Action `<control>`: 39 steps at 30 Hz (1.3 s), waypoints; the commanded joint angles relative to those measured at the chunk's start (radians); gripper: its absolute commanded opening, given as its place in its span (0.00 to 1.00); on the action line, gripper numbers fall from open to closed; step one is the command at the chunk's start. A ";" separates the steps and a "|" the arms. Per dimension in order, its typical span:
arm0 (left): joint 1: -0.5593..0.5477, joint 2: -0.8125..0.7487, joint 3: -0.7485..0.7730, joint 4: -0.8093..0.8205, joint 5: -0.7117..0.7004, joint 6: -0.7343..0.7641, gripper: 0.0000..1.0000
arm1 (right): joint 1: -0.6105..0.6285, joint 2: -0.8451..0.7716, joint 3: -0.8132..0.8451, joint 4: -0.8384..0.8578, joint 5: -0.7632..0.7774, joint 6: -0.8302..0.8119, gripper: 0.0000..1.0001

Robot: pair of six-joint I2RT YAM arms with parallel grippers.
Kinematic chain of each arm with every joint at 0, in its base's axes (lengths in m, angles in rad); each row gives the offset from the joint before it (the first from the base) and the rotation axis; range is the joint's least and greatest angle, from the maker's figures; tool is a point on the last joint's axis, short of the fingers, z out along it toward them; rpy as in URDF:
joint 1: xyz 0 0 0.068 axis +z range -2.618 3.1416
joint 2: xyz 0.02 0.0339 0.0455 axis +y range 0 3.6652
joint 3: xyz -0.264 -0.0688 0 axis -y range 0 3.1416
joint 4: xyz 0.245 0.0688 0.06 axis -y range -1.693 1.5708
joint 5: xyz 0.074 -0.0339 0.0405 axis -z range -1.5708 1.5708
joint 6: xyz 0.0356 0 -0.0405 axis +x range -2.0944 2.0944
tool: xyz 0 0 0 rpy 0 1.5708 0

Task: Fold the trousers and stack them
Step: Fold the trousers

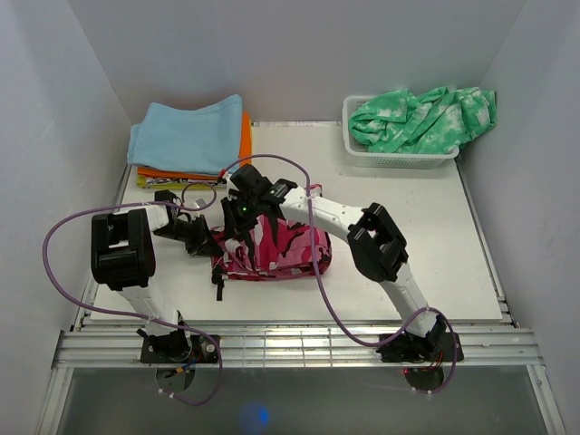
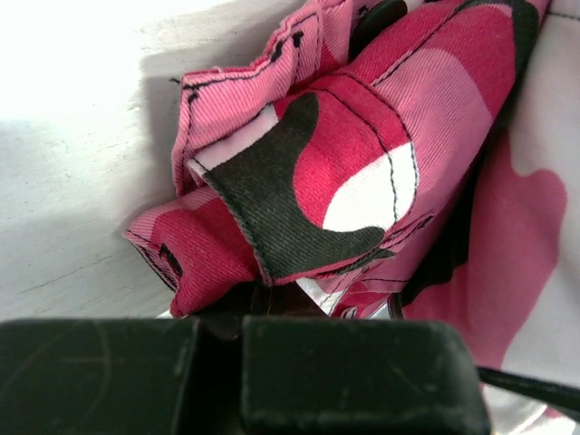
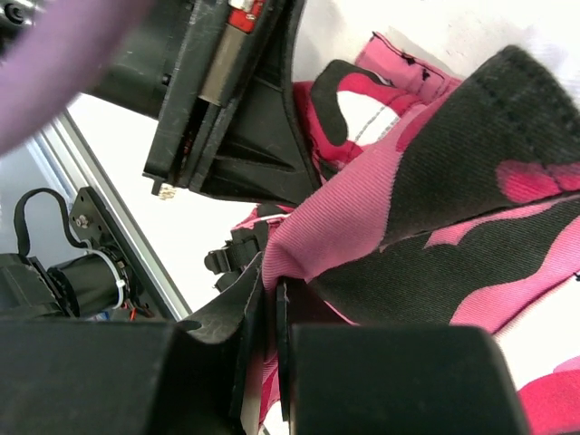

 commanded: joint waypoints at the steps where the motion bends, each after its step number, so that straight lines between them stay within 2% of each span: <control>1: -0.017 0.028 -0.028 0.040 -0.069 0.018 0.00 | 0.025 -0.016 0.062 0.063 0.004 0.015 0.08; 15: -0.017 0.030 -0.019 0.033 -0.067 0.020 0.00 | 0.036 0.028 0.059 0.084 0.007 0.026 0.08; 18: 0.000 0.037 0.010 -0.007 -0.049 0.030 0.04 | 0.036 0.047 0.058 0.099 -0.007 0.018 0.08; 25: 0.088 0.083 0.117 -0.142 -0.008 0.072 0.22 | 0.036 0.064 0.043 0.126 -0.024 -0.007 0.08; 28: 0.104 0.080 0.142 -0.188 0.003 0.084 0.32 | 0.036 0.070 0.030 0.132 -0.021 -0.023 0.08; 30: 0.111 0.077 0.151 -0.214 0.005 0.084 0.43 | 0.036 0.073 0.021 0.138 -0.028 -0.036 0.08; 33: 0.134 0.062 0.163 -0.240 0.006 0.084 0.53 | 0.034 0.078 0.017 0.149 -0.045 -0.050 0.16; 35: 0.158 0.050 0.173 -0.254 0.002 0.084 0.56 | 0.036 0.075 0.017 0.162 -0.056 -0.053 0.23; 36: 0.167 0.046 0.176 -0.269 0.002 0.084 0.57 | 0.036 0.072 0.020 0.168 -0.067 -0.053 0.29; 37: 0.187 0.039 0.179 -0.275 0.003 0.111 0.57 | 0.036 0.067 0.023 0.173 -0.070 -0.054 0.46; 39: 0.209 0.025 0.194 -0.289 0.002 0.115 0.61 | 0.036 0.058 0.032 0.179 -0.088 -0.057 0.60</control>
